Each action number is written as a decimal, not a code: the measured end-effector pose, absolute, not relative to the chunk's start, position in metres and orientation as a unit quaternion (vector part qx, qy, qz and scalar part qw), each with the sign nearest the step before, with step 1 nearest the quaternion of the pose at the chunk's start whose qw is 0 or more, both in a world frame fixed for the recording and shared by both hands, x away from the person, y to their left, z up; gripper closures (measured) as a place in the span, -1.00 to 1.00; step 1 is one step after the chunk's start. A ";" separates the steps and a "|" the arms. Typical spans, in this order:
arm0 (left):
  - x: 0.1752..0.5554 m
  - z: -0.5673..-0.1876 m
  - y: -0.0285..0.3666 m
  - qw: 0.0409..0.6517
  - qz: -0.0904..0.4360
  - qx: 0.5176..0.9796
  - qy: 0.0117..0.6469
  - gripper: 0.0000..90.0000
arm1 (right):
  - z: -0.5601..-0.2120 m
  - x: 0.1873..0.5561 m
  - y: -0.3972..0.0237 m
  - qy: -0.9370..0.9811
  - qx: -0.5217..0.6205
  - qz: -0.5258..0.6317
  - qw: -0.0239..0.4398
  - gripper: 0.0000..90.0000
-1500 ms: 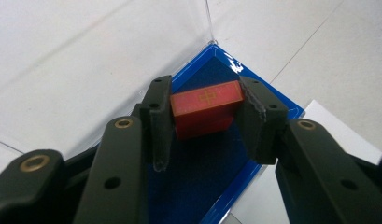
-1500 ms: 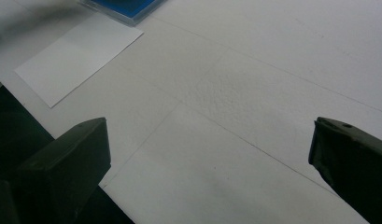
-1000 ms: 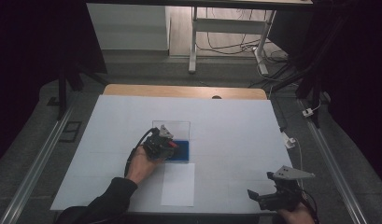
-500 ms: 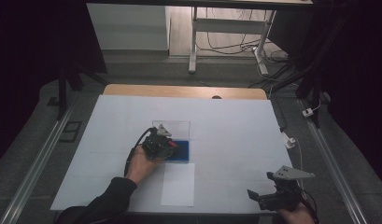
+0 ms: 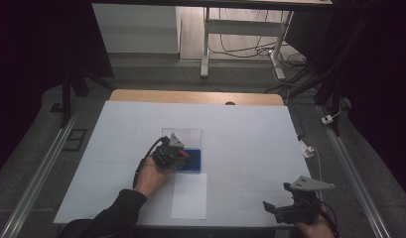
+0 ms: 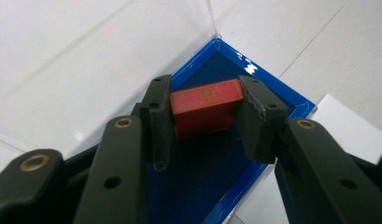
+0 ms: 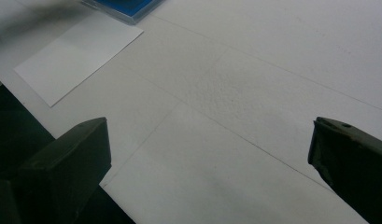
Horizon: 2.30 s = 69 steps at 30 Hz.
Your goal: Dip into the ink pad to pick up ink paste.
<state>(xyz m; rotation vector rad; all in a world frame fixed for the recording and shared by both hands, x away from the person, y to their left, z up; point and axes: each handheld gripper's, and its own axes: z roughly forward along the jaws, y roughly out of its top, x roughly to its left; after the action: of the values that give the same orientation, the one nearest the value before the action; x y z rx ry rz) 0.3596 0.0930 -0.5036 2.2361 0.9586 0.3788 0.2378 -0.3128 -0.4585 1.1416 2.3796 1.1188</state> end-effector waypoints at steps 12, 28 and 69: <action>0.363 -0.503 0.098 0.342 0.130 0.855 0.368 0.29 | -0.458 0.237 -0.313 0.821 0.394 0.389 0.137 -1.00; 0.361 -0.487 0.108 0.358 0.122 0.849 0.369 0.28 | -0.458 0.237 -0.314 0.822 0.394 0.388 0.140 -1.00; 0.308 -0.459 0.113 0.395 0.086 0.855 0.324 0.28 | -0.458 0.237 -0.316 0.817 0.396 0.396 0.137 -1.00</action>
<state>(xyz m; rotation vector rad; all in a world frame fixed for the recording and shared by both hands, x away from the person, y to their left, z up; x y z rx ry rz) 0.3079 0.1128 -0.4586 2.1685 0.8204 0.2179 0.2366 -0.3158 -0.4577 1.1465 2.3644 1.1465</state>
